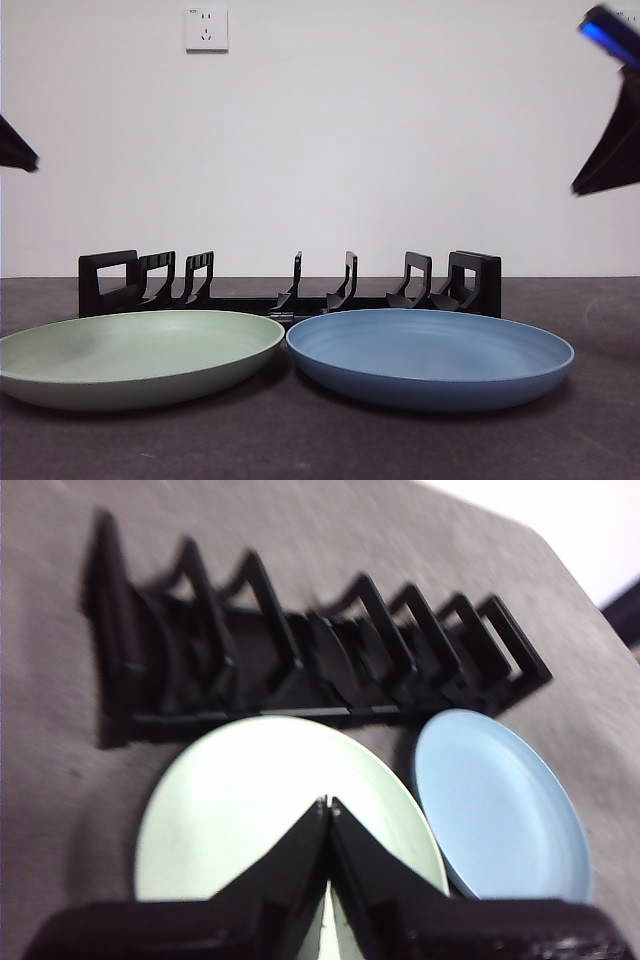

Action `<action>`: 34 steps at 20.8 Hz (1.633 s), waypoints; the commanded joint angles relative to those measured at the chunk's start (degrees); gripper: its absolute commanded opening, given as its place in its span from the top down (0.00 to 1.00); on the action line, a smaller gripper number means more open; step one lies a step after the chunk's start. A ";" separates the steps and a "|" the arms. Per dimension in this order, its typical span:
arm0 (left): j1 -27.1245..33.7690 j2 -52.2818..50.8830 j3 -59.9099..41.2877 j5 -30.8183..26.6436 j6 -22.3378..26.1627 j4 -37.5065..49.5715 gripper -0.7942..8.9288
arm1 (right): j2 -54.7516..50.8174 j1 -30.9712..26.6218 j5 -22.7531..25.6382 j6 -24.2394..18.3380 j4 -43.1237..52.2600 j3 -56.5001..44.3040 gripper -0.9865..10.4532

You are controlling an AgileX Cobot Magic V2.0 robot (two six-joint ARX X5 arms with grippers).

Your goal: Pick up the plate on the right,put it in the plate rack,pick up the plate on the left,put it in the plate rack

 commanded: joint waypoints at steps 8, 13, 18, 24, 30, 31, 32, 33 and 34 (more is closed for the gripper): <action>-1.46 6.12 5.40 -1.03 0.48 0.28 0.66 | 17.49 0.07 -3.32 -6.67 -2.34 6.21 0.72; -2.95 8.52 8.57 -2.29 1.46 0.09 0.66 | 22.64 0.07 -0.52 -8.24 -2.10 6.21 0.73; -5.97 12.79 9.84 -4.50 2.05 0.31 0.66 | 28.17 0.87 -2.40 -8.61 -0.98 6.21 0.76; -7.82 15.50 9.84 -6.64 3.93 0.24 0.66 | 30.99 1.53 -2.99 -8.35 -0.90 6.21 0.92; -9.73 15.47 10.71 -1.22 12.76 -0.52 0.66 | 28.04 1.53 -3.06 -5.40 -3.21 6.80 0.92; -11.04 15.47 11.58 1.14 15.52 -1.31 0.66 | 26.58 1.53 -3.08 -5.40 -4.24 7.04 0.92; -12.94 15.47 12.66 2.93 18.67 -2.36 0.66 | 25.07 1.57 -3.26 -5.38 -5.20 7.30 0.92; -15.58 15.47 13.84 4.11 22.10 -3.34 0.66 | 23.69 1.57 -3.21 -5.40 -6.51 7.74 0.92; -18.91 15.47 15.10 3.61 25.24 -4.61 0.66 | 22.43 1.57 -3.23 -5.40 -8.22 8.26 0.92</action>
